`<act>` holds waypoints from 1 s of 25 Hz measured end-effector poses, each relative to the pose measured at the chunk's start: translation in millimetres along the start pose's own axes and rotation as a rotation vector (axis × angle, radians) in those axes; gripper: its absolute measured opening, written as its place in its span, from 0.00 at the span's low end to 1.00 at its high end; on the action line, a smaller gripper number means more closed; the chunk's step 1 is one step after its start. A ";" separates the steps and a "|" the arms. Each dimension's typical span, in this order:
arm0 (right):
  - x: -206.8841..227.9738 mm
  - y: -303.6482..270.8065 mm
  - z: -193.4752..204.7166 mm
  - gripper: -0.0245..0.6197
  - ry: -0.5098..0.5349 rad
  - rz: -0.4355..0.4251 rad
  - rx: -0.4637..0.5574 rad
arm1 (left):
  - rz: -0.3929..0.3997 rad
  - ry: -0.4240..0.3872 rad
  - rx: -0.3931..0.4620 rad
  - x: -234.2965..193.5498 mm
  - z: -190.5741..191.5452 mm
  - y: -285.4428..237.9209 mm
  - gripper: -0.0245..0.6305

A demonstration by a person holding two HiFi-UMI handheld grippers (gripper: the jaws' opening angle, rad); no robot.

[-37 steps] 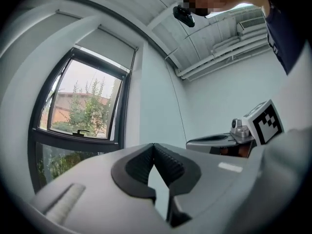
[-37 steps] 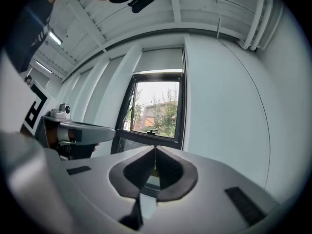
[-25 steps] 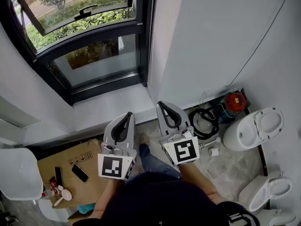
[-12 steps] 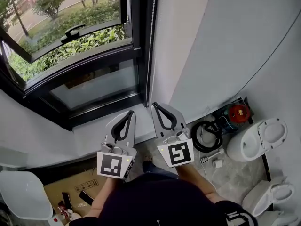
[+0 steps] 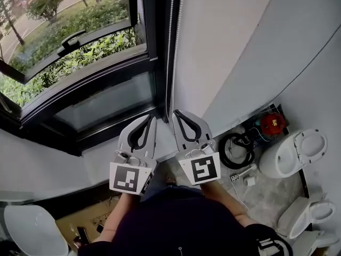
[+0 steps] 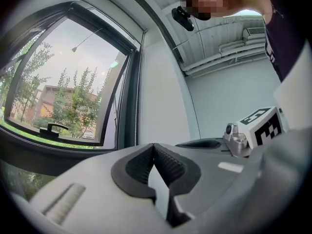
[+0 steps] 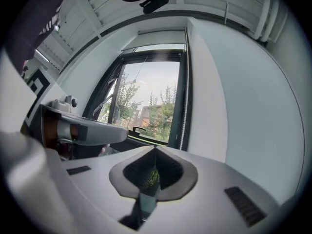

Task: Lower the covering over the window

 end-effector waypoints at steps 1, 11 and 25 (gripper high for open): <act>0.8 -2.9 0.2 0.06 0.000 0.006 -0.001 | 0.008 0.004 0.000 -1.9 -0.2 -3.2 0.05; 6.9 -29.3 -8.3 0.06 -0.012 0.087 -0.049 | 0.111 0.022 -0.016 -25.1 -3.1 -42.1 0.05; 23.0 -26.4 -18.5 0.06 -0.009 0.207 -0.059 | 0.212 -0.003 -0.099 -34.9 24.8 -142.0 0.19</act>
Point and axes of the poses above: the fingertips, and each gripper's own axes: y backward along the fingers, x to its right, z out of its underside, the point moved 4 cm from there along y, backward along the fingers, and after that the axes turned 9 degrees about -z, right-handed, at the moved point
